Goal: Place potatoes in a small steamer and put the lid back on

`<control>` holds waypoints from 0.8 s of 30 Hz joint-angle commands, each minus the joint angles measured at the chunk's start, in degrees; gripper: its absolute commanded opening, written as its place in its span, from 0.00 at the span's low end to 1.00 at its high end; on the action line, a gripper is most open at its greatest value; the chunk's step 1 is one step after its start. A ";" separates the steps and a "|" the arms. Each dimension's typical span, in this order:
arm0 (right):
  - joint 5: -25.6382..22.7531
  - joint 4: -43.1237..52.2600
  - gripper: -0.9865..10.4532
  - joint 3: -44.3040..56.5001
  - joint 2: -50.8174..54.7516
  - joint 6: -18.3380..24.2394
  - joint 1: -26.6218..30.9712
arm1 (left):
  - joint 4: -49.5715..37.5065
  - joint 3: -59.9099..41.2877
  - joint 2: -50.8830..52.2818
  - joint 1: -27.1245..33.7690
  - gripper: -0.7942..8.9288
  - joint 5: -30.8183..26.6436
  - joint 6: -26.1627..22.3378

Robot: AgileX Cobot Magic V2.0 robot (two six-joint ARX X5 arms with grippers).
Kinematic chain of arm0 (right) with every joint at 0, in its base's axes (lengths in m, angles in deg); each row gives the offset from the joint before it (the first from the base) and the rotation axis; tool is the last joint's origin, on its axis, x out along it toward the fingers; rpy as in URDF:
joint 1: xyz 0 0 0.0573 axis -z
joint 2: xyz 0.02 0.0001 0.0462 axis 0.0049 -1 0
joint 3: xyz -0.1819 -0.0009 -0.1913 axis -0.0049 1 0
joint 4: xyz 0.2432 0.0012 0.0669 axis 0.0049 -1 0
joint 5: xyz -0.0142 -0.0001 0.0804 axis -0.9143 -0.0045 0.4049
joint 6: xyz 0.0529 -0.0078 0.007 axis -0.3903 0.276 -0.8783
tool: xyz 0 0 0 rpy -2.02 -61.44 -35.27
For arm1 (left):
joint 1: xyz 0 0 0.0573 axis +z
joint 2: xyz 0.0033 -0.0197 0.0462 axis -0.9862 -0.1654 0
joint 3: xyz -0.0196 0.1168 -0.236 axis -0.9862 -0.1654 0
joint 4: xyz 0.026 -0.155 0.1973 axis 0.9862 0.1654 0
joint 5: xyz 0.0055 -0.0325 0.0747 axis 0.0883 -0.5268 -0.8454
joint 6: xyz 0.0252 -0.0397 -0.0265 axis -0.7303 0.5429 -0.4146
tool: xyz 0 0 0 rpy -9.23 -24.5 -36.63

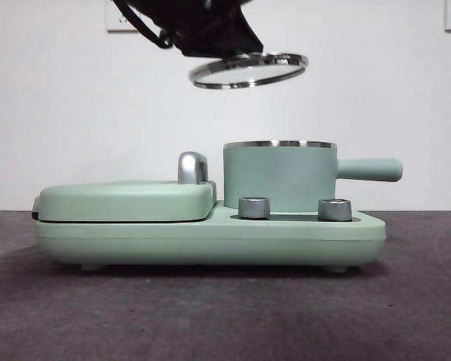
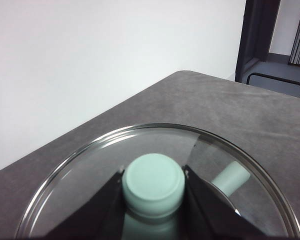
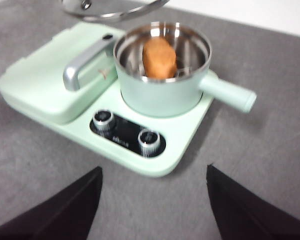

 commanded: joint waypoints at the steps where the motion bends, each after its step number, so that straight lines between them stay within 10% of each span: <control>1: 0.07 -0.90 0.37 -0.31 -0.11 -0.98 -0.33 | -2.78 1.90 -2.73 -0.57 0.09 -0.09 0.46; 24: -0.02 -3.06 0.37 -0.31 -0.13 -1.86 -0.33 | -2.80 9.25 -13.73 -1.95 0.09 0.17 -3.69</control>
